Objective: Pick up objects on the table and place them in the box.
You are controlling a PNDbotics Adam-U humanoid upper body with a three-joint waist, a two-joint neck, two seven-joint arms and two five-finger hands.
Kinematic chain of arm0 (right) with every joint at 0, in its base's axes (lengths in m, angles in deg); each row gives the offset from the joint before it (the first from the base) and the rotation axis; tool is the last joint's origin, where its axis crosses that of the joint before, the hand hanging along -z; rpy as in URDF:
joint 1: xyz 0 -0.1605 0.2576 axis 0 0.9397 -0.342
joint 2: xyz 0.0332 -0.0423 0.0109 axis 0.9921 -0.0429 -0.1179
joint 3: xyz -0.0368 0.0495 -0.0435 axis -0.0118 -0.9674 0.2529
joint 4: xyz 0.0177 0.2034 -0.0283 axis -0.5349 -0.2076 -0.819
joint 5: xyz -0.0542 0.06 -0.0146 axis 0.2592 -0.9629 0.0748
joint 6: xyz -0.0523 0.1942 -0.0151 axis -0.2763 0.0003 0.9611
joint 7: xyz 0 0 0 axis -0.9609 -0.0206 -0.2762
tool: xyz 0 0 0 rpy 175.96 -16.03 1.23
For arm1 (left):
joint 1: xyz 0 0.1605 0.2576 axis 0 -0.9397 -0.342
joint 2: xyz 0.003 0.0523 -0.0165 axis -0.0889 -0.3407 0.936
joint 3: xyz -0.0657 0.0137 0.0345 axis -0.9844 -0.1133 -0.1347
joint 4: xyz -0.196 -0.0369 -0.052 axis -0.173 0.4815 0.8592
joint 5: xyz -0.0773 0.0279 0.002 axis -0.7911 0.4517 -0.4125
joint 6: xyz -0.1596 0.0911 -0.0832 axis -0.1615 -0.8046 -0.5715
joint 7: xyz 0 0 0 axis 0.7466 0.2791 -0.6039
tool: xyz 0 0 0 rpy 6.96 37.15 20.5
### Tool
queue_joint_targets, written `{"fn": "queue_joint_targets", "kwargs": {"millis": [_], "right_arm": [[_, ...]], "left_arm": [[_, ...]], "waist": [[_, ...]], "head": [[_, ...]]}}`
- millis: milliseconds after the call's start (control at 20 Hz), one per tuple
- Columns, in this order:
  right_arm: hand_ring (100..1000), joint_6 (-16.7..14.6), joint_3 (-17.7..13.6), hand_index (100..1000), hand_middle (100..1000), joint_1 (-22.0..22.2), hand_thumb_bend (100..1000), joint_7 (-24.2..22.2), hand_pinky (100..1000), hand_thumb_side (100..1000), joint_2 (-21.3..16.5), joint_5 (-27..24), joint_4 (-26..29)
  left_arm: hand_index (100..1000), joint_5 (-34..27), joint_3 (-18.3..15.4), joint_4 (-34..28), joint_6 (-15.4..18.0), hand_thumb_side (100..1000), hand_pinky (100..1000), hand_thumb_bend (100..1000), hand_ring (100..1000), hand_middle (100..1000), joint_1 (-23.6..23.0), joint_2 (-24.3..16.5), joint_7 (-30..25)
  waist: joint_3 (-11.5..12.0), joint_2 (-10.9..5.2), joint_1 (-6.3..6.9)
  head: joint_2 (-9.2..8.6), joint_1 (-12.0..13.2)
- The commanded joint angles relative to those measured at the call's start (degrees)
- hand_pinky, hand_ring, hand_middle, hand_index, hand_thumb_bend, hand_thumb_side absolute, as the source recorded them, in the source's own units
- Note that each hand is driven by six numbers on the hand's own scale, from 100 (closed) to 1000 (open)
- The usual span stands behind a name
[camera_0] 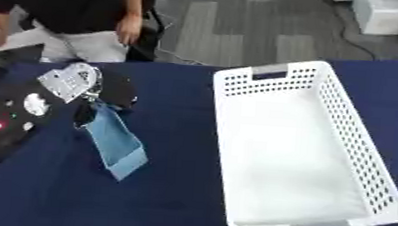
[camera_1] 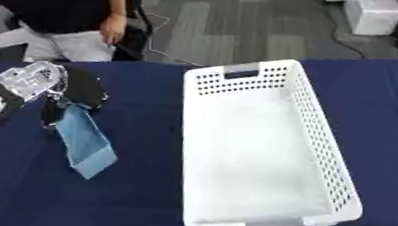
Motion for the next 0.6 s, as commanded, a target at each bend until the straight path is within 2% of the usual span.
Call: {"fn": "queue_joint_targets", "kwargs": {"millis": [50, 150, 400, 600], "right_arm": [[756, 0.15, -0.11, 841, 817, -0.37, 100, 0.09, 747, 897, -1.15, 0.24, 0.76], [755, 0.21, -0.11, 840, 816, -0.34, 100, 0.09, 746, 897, -1.15, 0.30, 0.76], [752, 0.25, -0.18, 837, 812, -0.34, 100, 0.11, 743, 898, -1.16, 0.39, 0.76], [751, 0.23, -0.21, 834, 804, -0.37, 100, 0.09, 741, 905, -1.15, 0.40, 0.76]], "left_arm": [[155, -3.35, -1.34, -3.29, 2.83, 445, 100, 850, 100, 100, 0.28, -3.64, 9.14], [147, -3.25, -1.49, -4.43, 2.42, 493, 100, 845, 100, 100, 0.03, -4.10, 16.15], [142, -1.79, -1.89, -5.75, 1.18, 525, 100, 846, 100, 100, -0.59, -4.81, 31.56], [141, 1.13, -1.94, -4.26, 0.81, 526, 100, 858, 100, 100, -1.34, -5.13, 37.87]], "waist": [[0.13, -1.03, -0.13], [0.13, -1.02, -0.11], [0.13, -0.95, -0.09], [0.14, -0.85, -0.12]], "head": [[-0.29, -0.36], [-0.30, -0.35], [-0.31, -0.42], [-0.31, -0.37]]}}
